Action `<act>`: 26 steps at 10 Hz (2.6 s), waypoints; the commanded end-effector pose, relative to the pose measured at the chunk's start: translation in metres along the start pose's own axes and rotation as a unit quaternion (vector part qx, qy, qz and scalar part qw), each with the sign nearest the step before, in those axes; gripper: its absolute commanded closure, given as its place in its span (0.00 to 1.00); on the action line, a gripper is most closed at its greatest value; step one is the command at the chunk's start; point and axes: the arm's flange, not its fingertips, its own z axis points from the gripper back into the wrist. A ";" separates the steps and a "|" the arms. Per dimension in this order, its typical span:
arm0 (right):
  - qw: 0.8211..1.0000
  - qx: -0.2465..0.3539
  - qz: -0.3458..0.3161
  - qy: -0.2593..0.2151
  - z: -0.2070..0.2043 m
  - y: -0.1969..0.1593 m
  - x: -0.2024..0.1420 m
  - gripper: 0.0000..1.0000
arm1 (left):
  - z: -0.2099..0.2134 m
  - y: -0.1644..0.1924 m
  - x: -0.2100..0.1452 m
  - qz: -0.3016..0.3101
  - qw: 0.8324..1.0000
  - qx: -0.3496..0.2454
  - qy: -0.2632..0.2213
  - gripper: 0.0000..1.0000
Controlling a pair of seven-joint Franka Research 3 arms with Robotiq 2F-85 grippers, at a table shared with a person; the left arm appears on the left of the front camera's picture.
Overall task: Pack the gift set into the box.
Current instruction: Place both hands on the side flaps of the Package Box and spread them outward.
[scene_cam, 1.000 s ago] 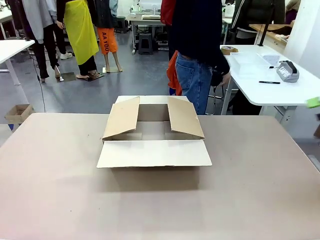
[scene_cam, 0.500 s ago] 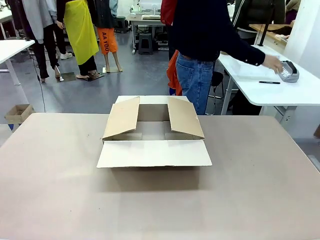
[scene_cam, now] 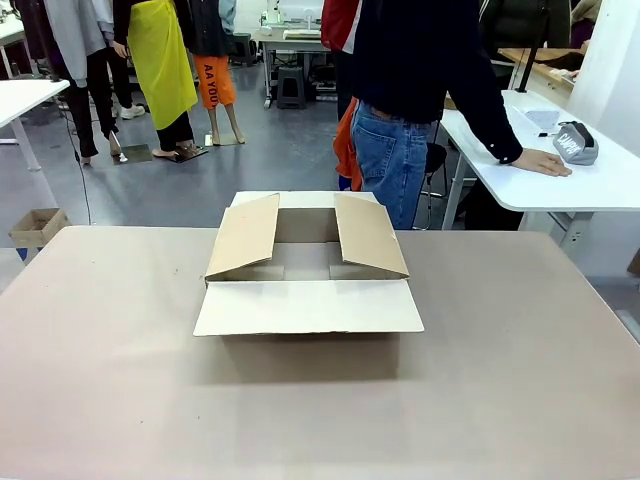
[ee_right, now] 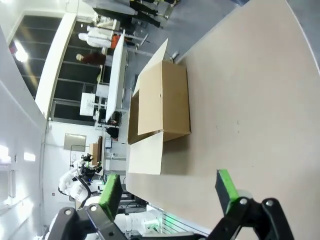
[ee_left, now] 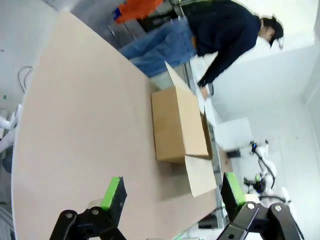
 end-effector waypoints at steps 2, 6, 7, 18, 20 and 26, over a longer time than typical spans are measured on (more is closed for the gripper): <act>0.991 -0.045 0.120 0.045 -0.116 0.105 0.001 0.00 | -0.110 -0.105 -0.012 -0.145 0.978 0.071 0.133 0.00; 0.947 -0.093 0.294 0.091 -0.329 0.190 -0.133 0.00 | -0.300 -0.196 -0.035 -0.260 0.910 0.170 0.274 0.00; 0.929 -0.125 0.345 0.048 -0.341 0.190 -0.152 0.00 | -0.319 -0.198 -0.038 -0.253 0.914 0.160 0.275 0.00; 0.910 -0.130 0.382 0.099 -0.335 0.193 -0.132 0.00 | -0.481 -0.287 -0.080 -0.271 0.832 0.368 0.314 0.00; 0.910 -0.130 0.382 0.099 -0.335 0.193 -0.132 0.00 | -0.555 -0.291 -0.095 -0.257 0.797 0.462 0.293 0.00; 0.910 -0.130 0.382 0.099 -0.335 0.193 -0.132 0.00 | -0.629 -0.264 -0.090 -0.234 0.745 0.577 0.237 0.00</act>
